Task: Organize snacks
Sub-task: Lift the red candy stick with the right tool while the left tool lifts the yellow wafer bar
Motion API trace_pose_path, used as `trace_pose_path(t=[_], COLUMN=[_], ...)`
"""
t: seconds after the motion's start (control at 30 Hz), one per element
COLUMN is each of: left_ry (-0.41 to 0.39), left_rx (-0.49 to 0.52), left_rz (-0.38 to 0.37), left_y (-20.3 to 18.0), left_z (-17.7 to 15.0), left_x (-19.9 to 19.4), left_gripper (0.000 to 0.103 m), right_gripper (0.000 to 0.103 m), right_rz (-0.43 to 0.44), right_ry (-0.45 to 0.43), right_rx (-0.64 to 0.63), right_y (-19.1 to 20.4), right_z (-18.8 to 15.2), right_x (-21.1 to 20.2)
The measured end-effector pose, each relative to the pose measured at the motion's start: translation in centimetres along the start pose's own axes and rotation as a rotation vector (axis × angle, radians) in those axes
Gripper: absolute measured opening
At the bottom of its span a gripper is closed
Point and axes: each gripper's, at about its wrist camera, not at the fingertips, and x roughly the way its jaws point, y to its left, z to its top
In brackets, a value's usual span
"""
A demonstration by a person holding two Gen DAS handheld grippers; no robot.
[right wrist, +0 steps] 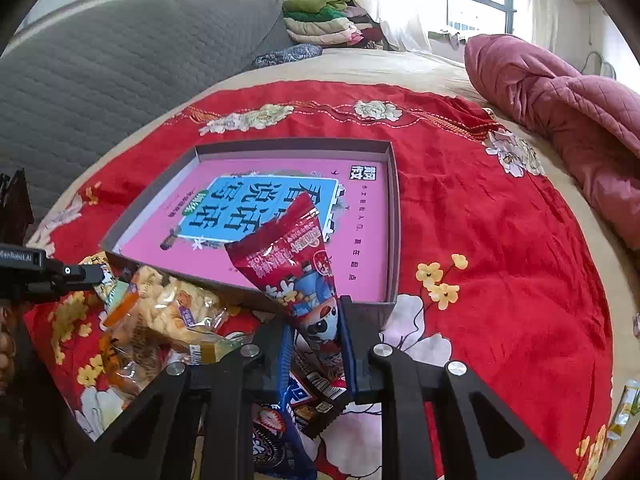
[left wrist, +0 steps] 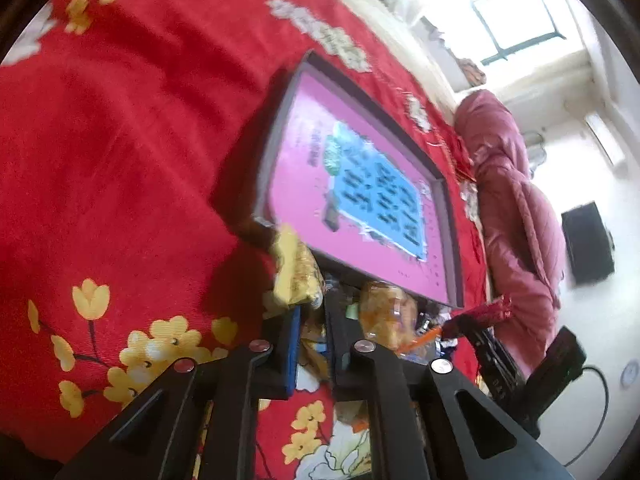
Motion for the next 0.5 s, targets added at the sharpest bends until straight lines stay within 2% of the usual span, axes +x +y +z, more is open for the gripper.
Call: trace_pose_path(t=[0.23, 0.5], left_ry=[-0.058, -0.107], left_rx=[0.12, 0.146], left_rz=[0.053, 0.052], left_y=[-2.1, -3.0], left_z=[0.1, 0.8], left_x=[-2.0, -3.5], left_gripper=[0.01, 0.01], right_gripper=[0.021, 0.02], right_rz=[0.046, 0.075], right_ry=[-0.046, -0.088], right_rx=[0.037, 0.036], right_y=[-0.4, 0.2], right_z=[0.3, 0.7], right_x=[-1.0, -1.8])
